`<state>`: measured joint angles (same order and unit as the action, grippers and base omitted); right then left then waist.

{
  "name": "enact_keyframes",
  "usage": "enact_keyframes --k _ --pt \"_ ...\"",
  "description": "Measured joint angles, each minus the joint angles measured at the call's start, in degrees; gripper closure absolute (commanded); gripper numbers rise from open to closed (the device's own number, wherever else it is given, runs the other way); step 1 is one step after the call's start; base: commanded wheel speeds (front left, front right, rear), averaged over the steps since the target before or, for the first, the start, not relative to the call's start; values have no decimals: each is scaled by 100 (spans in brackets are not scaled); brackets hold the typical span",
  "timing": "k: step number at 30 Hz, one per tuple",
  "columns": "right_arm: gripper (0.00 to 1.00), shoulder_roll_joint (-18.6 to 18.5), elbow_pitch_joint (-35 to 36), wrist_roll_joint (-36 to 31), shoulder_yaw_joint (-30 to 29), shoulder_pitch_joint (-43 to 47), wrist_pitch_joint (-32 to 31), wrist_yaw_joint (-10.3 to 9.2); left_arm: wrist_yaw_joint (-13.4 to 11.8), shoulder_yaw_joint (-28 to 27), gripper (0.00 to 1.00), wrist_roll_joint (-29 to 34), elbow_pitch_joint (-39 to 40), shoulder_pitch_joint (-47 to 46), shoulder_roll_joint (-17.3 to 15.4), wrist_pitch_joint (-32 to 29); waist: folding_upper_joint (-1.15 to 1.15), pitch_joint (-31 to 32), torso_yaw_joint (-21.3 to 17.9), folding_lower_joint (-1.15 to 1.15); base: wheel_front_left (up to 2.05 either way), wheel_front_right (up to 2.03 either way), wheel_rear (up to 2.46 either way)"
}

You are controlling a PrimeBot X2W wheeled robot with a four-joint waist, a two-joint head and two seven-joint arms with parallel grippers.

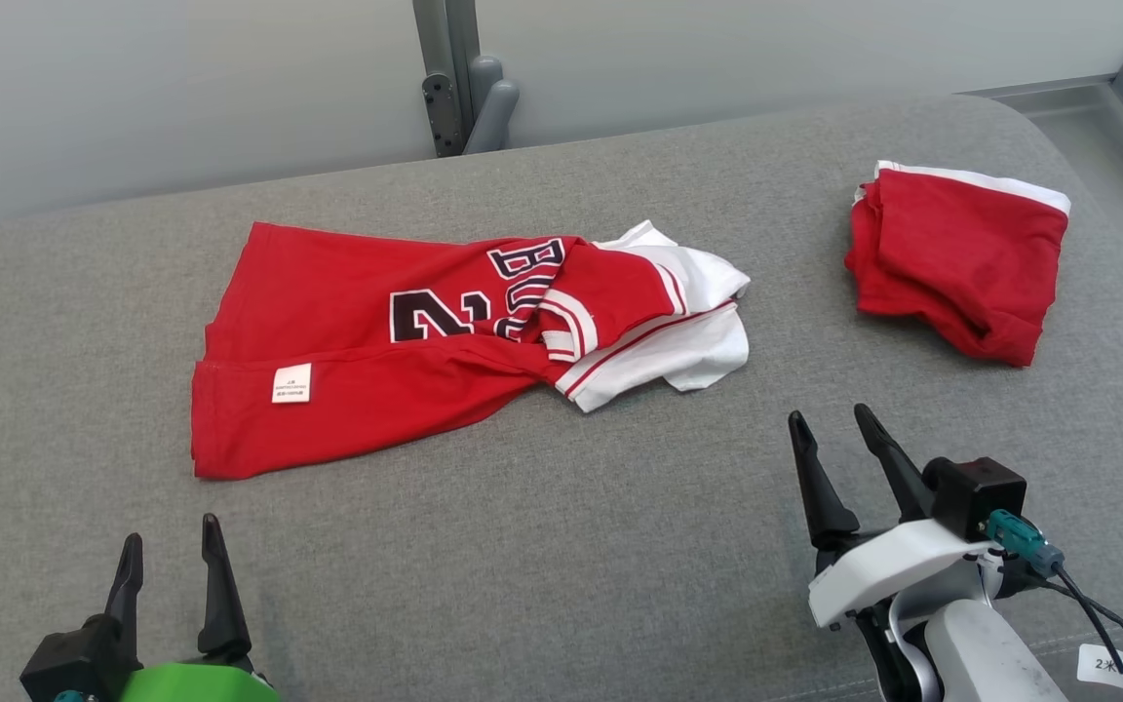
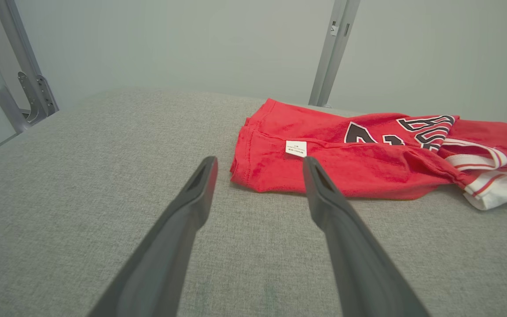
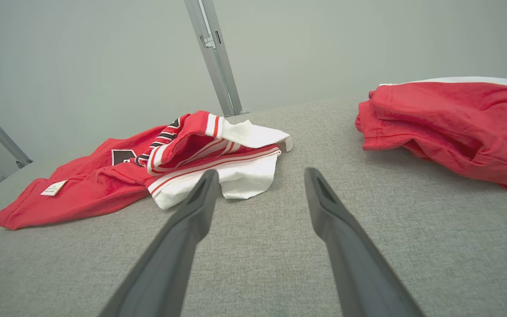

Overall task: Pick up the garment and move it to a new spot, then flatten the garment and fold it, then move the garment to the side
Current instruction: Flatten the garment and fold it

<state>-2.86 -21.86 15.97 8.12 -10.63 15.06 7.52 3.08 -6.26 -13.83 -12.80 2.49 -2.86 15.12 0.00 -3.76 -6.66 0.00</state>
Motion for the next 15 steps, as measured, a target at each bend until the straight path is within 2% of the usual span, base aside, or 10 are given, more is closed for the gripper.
enact_keyframes --k 7,15 --pt "0 1 0 -87 -15 -18 -1 0 -56 233 0 -35 60 -14 2 0 0 -83 109 0 0 0 0" --pt "0 -231 -226 -339 154 -793 0 0 -24 726 0 -131 3 -374 4 0 0 -478 408 0 0 0 0"
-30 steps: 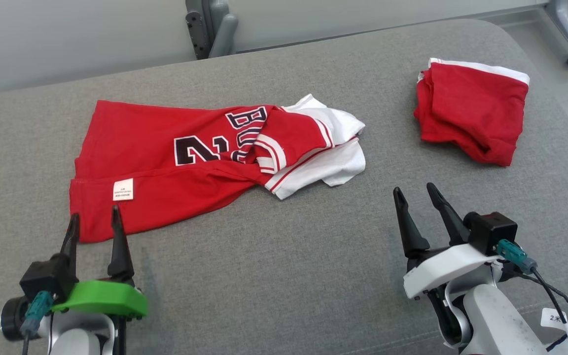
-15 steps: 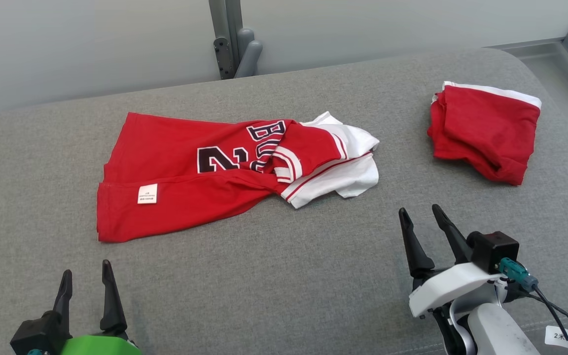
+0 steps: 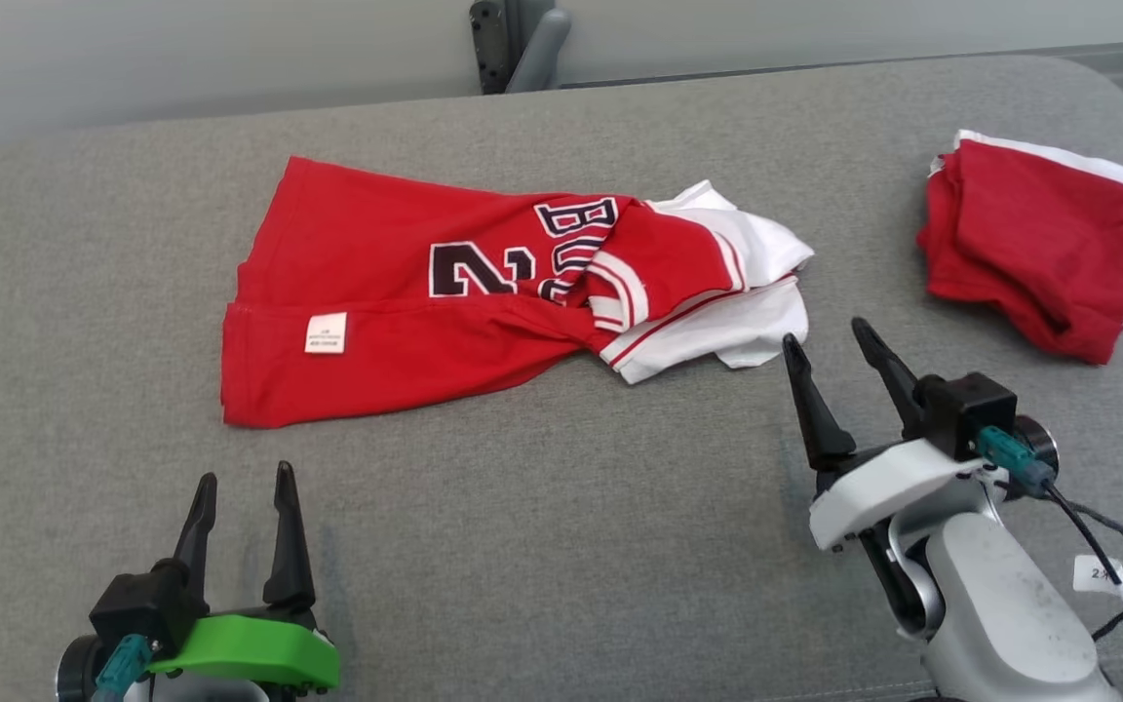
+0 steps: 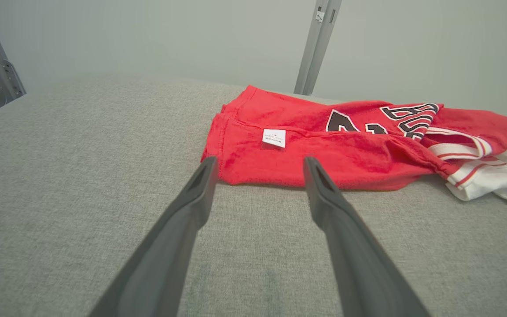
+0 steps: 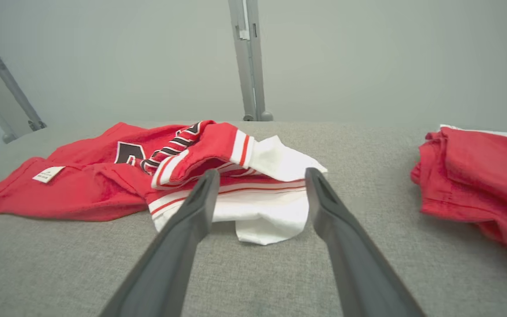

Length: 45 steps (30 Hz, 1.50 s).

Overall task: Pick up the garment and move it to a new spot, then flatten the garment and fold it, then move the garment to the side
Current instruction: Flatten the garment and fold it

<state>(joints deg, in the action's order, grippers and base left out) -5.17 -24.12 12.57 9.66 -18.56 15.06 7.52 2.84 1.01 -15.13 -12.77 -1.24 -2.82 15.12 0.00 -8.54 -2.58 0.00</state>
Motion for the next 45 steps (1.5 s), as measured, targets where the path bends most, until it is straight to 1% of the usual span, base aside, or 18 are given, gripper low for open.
enact_keyframes --k 3,11,14,18,22,27,31,37,38,39,40,41,45 --pt "0 -113 -220 -220 88 -287 0 1 -19 121 0 -76 -16 -57 0 0 0 -137 174 0 0 0 0" --pt "0 -264 -690 -296 36 -783 0 1 -43 277 0 -130 44 -212 -1 0 0 -500 597 0 0 0 0" --pt "0 -169 -758 -19 -118 -893 0 1 -43 308 0 -144 69 -263 -1 0 0 -619 710 0 0 0 0" --pt "0 -175 -717 69 -133 -862 0 1 -42 374 0 -138 74 -280 -1 0 0 -710 831 0 0 0 0" --pt "0 -140 -595 257 -185 -740 0 1 -41 417 0 -132 71 -279 -1 0 0 -740 844 0 0 0 0" --pt "0 -124 -366 278 -159 -654 0 1 -35 450 0 -96 67 -279 -1 0 0 -740 794 0 0 0 0" --pt "0 -175 -358 116 -198 -678 -1 1 -32 486 0 -96 20 -292 -1 0 0 -760 772 0 0 0 0" --pt "0 -294 -658 -221 -222 -968 -1 1 -38 549 0 -172 -20 -333 -1 0 0 -806 806 0 0 0 0" --pt "5 -305 -679 -283 -221 -1026 0 1 -42 553 0 -207 -27 -336 -1 0 0 -814 818 -1 0 0 0" --pt "51 -315 -710 -324 -227 -1087 0 1 -53 550 0 -234 -27 -336 0 0 0 -820 831 0 0 0 0" --pt "84 -323 -731 -372 -246 -1141 0 1 -68 535 0 -283 -26 -336 0 0 0 -826 843 0 0 0 0" --pt "100 -338 -753 -422 -261 -1179 -1 1 -79 523 0 -311 -30 -336 -1 0 0 -831 857 0 0 0 0" --pt "100 -442 -836 -483 -322 -1352 -1 1 -77 502 0 -378 -32 -337 -1 0 0 -884 904 0 0 0 0"
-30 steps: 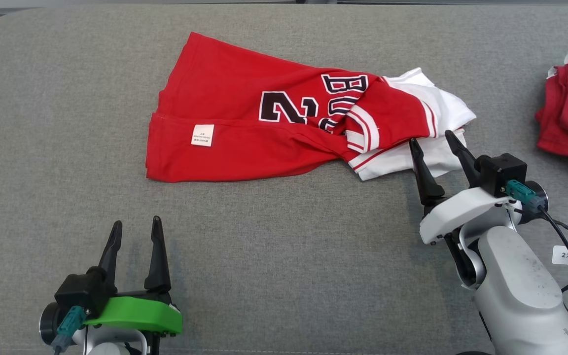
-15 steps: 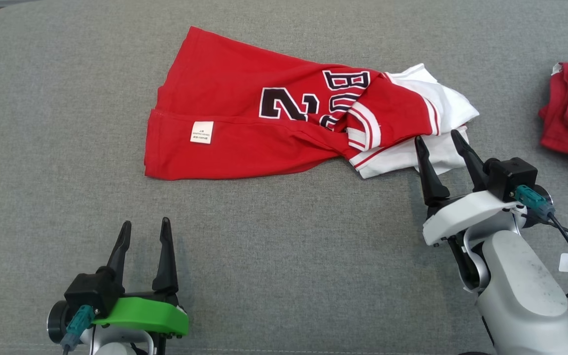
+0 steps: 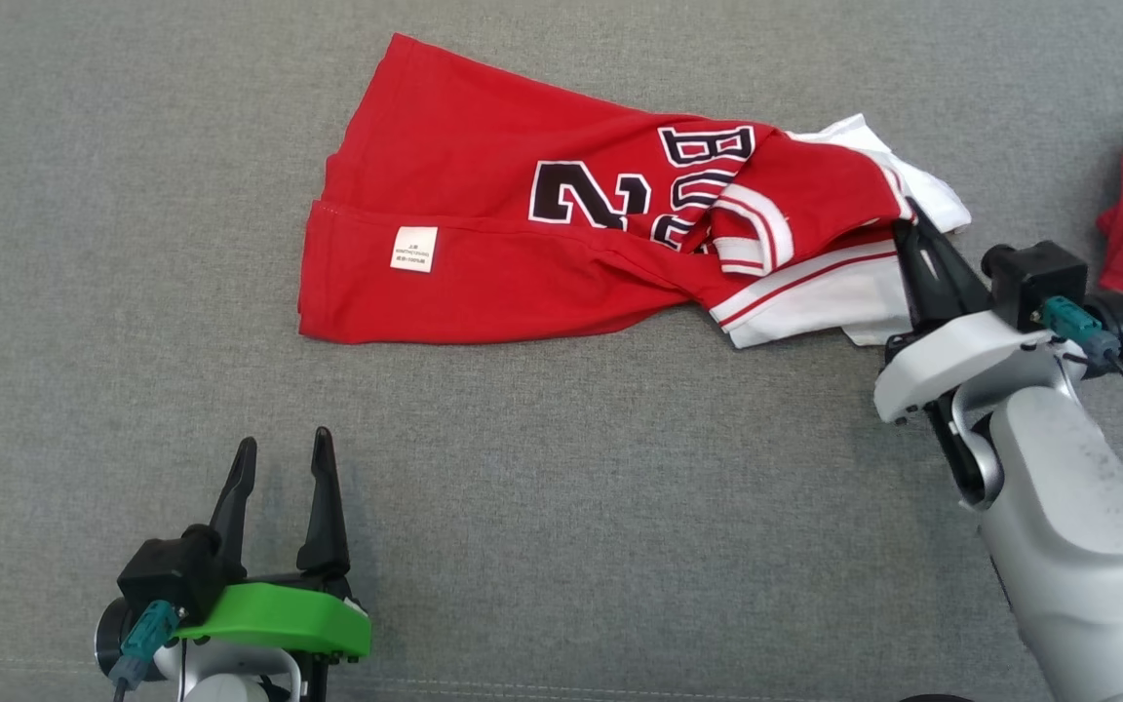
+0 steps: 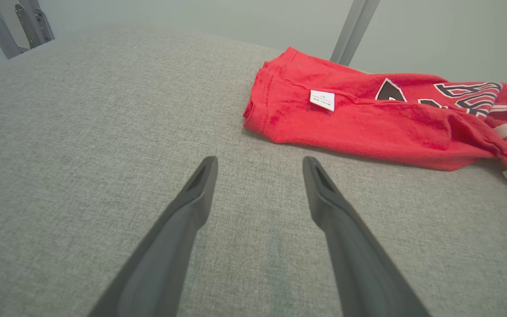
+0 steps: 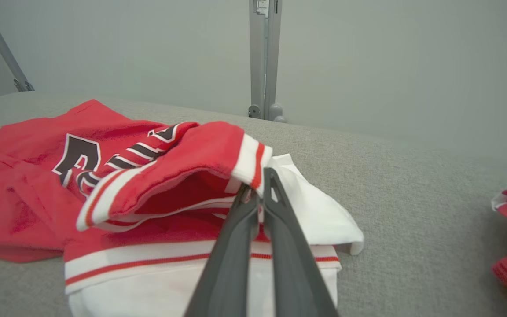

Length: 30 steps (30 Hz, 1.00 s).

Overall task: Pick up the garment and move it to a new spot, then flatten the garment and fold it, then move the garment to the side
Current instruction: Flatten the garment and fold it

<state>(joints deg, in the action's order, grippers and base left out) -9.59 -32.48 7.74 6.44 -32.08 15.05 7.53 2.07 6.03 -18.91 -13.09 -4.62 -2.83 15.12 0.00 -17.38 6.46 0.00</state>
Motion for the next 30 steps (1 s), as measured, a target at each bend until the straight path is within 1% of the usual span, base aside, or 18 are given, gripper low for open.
enact_keyframes --k 4,8,11,14,16,17,18,20,22,25,27,28,30 --pt "100 -356 -203 -205 -4 -518 0 0 31 74 0 -74 9 -85 -1 0 0 -140 46 0 0 0 0" --pt "100 -894 -642 -523 41 -1421 0 1 45 342 0 -198 26 -322 -1 0 0 -352 154 0 0 0 0" --pt "100 -1291 -1063 -768 -25 -2141 -1 1 43 582 0 -287 41 -458 0 1 0 -504 324 0 0 0 0" --pt "100 -1507 -1427 -1023 -131 -2709 -36 1 7 790 0 -358 38 -492 -1 0 0 -649 530 0 0 0 0" --pt "100 -1538 -1560 -1128 -164 -2820 -71 1 -12 843 0 -393 27 -492 -2 0 0 -696 602 0 0 0 0" --pt "65 -1555 -1718 -1195 -159 -2891 -155 1 -16 882 0 -422 21 -492 -1 0 0 -740 670 0 0 0 0" --pt "0 -1556 -1912 -1248 -153 -2928 -278 1 -33 904 0 -437 20 -493 -1 0 0 -784 737 0 0 0 0" --pt "0 -1527 -2226 -1247 -227 -2936 -383 1 -64 924 0 -482 10 -492 -2 0 0 -864 848 -1 0 0 0" --pt "0 -1524 -2403 -1273 -280 -2936 -296 1 -91 924 0 -524 9 -492 -1 0 0 -928 934 -1 0 0 0" --pt "0 -1436 -2528 -1168 -512 -2783 -100 1 -102 903 0 -514 0 -491 -1 0 0 -945 972 -1 0 0 0" --pt "0 -1359 -2512 -1037 -628 -2535 -32 1 -101 845 0 -467 -14 -486 0 0 0 -918 949 -1 0 0 0" --pt "0 -1212 -2341 -889 -654 -2224 -24 1 -80 786 0 -388 -47 -476 1 0 0 -870 909 -1 0 0 0" --pt "0 -1035 -1953 -694 -675 -1883 -11 1 -56 713 0 -338 -77 -442 1 0 0 -797 854 -1 0 0 0"
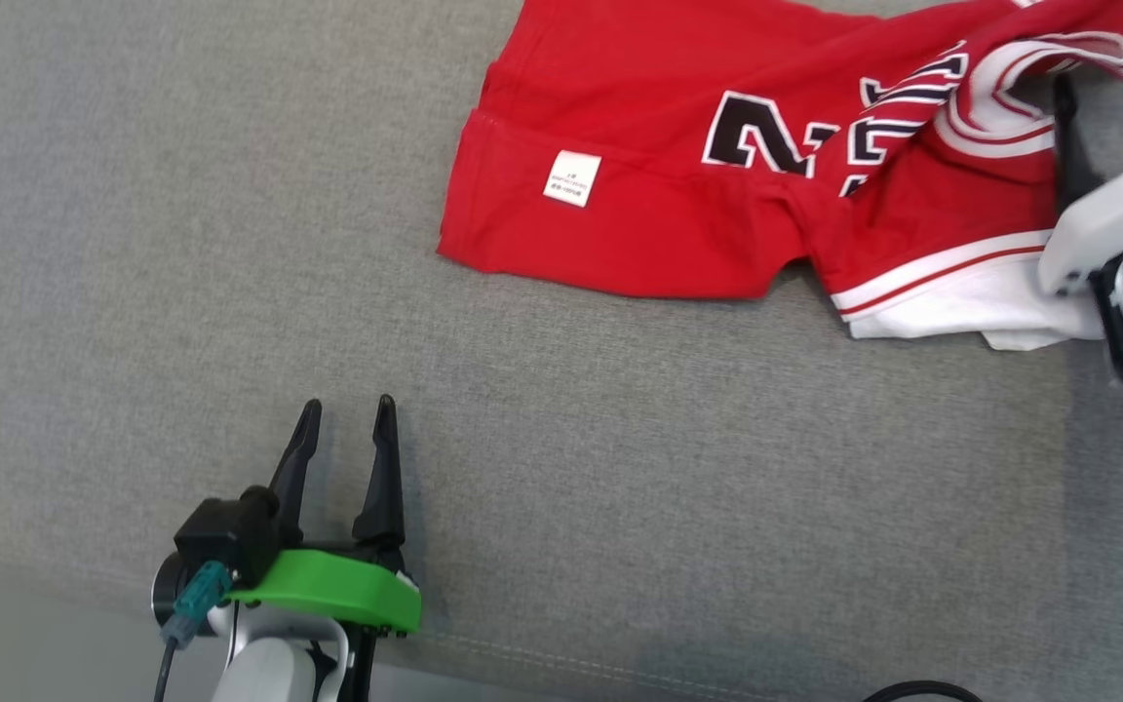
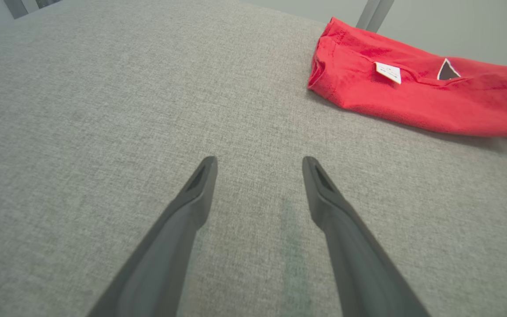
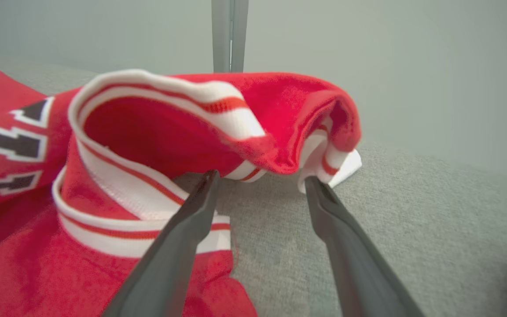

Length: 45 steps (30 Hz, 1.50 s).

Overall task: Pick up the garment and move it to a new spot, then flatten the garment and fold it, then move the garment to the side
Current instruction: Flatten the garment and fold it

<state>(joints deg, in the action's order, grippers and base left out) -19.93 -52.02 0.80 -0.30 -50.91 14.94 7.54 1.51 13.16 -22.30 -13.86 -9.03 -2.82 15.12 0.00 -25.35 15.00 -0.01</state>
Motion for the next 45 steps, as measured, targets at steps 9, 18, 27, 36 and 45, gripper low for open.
enact_keyframes --k 9,18,27,36,45 --pt "0 382 1103 870 159 1608 11 0 155 -224 0 171 -169 237 2 0 0 619 -447 1 0 0 0" --pt "0 644 1504 1288 420 2738 11 -1 256 -245 0 250 -252 449 1 0 0 1187 -890 1 0 0 0" --pt "0 761 1524 1367 444 2741 11 -1 286 -258 0 304 -328 491 0 0 0 1270 -787 1 0 0 0" --pt "0 759 1363 1555 619 2920 11 -1 286 -250 0 319 -319 570 0 0 0 1291 -678 1 0 0 0" --pt "0 677 1273 1555 670 2715 11 -1 276 -209 0 278 -294 533 0 0 0 1119 -603 1 0 0 0"
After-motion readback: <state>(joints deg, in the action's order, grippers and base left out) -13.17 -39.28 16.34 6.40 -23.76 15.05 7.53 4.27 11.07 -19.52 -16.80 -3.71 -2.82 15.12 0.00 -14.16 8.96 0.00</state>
